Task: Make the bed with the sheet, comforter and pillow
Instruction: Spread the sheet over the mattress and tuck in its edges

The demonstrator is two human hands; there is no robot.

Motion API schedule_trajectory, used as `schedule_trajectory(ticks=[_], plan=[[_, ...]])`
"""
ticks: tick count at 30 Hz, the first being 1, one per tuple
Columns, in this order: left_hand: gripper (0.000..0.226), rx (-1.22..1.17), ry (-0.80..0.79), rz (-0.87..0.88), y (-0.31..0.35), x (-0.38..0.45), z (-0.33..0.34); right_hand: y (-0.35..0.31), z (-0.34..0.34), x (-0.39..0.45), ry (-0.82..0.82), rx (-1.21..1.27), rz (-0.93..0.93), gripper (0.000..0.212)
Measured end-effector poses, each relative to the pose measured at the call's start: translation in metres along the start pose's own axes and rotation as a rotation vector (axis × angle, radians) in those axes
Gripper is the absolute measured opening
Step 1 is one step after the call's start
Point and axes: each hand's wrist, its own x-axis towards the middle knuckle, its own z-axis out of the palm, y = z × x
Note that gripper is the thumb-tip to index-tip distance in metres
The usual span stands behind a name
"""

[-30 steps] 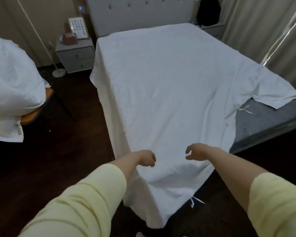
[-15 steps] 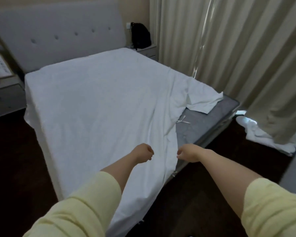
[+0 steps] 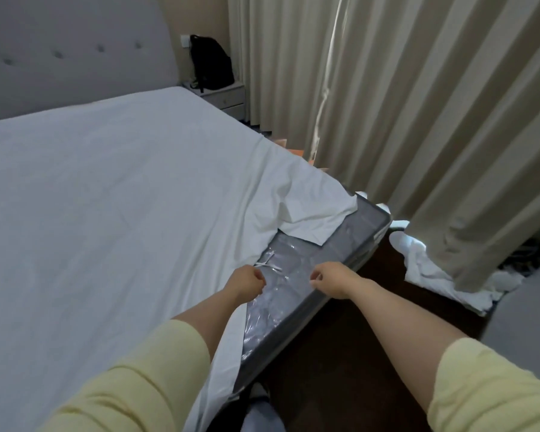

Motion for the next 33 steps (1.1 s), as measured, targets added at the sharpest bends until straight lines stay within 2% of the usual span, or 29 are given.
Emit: schedule_trajectory(ticks=[9,12,15,20,24,28,30,31,33], plan=[[0.018,0.038,-0.016,0.005,0.075,0.172,0.009,0.067,-0.086,0.155,-0.009,-0.016,0.037,0.040],[0.027,0.033,-0.025,-0.048,0.091,0.211,0.016,0.086,-0.101,0.210,-0.043,-0.047,0.047,0.042],[0.031,-0.031,-0.002,-0.160,0.083,0.241,0.026,0.094,-0.093,0.263,-0.120,-0.143,-0.031,0.045],[0.034,-0.087,0.167,-0.450,0.047,0.291,0.061,0.098,-0.058,0.373,-0.216,-0.243,-0.274,0.043],[0.038,-0.145,0.249,-0.584,0.038,0.323,0.102,0.116,-0.029,0.439,-0.201,-0.401,-0.445,0.046],[0.038,-0.211,0.315,-0.599,0.040,0.351,0.138,0.137,0.004,0.484,-0.255,-0.544,-0.492,0.074],[0.037,-0.211,0.336,-0.622,0.040,0.356,0.156,0.144,0.018,0.498,-0.266,-0.546,-0.488,0.081],[0.038,-0.214,0.342,-0.628,0.040,0.356,0.164,0.146,0.019,0.502,-0.244,-0.529,-0.483,0.077],[0.044,-0.192,0.358,-0.634,0.042,0.352,0.176,0.148,0.013,0.508,-0.175,-0.487,-0.512,0.054]])
